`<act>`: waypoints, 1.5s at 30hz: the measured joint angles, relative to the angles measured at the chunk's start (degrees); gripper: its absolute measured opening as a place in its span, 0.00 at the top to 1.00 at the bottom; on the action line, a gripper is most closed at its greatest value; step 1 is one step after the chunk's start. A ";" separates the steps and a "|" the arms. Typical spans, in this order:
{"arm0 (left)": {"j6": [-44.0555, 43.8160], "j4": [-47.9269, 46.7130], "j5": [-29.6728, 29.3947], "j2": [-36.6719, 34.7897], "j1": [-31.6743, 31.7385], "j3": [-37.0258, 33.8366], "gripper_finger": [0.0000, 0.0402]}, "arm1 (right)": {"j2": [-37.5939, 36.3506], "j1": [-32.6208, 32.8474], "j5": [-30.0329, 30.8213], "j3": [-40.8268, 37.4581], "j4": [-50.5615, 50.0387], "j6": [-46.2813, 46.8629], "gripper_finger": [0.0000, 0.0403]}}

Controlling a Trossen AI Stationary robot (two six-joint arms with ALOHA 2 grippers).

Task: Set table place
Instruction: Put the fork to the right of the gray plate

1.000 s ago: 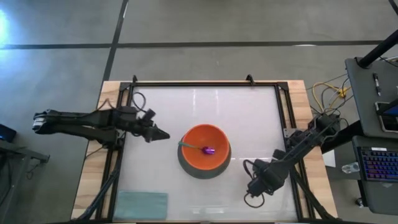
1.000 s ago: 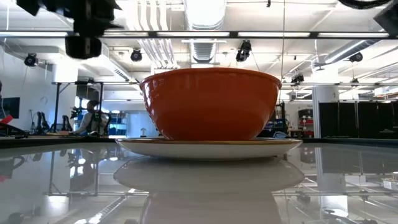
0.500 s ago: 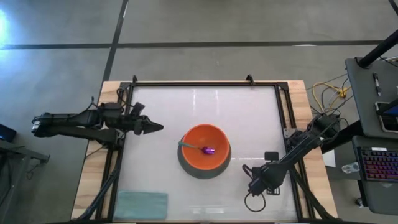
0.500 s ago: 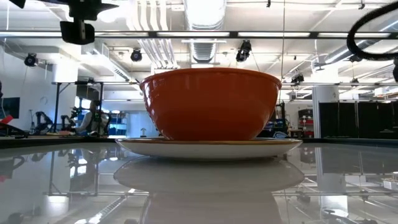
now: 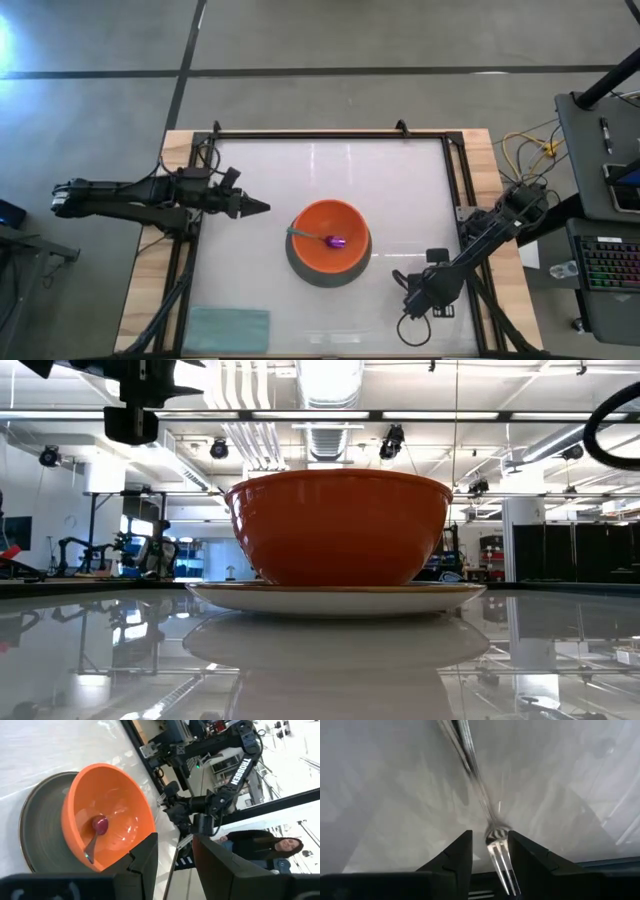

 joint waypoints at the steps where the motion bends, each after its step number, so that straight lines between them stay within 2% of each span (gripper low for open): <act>1: 0.03 0.08 -0.09 0.39 0.00 0.00 0.73 | 0.00 0.23 0.23 0.05 -0.01 -0.02 0.71; 10: 0.09 0.40 -0.14 2.65 0.00 0.02 0.73 | 0.00 0.39 2.42 -0.74 -0.11 3.77 0.71; 19: 0.02 0.46 -0.82 2.56 0.00 0.11 0.73 | -0.31 2.14 1.32 0.86 3.47 0.27 0.71; 31: -1.36 0.61 -2.96 2.93 0.00 0.07 0.73 | -0.33 2.20 1.39 0.74 3.77 0.02 0.71; 45: -1.36 0.49 -3.35 3.36 0.00 -0.07 0.73 | -0.59 2.13 2.66 -4.85 8.23 0.26 0.71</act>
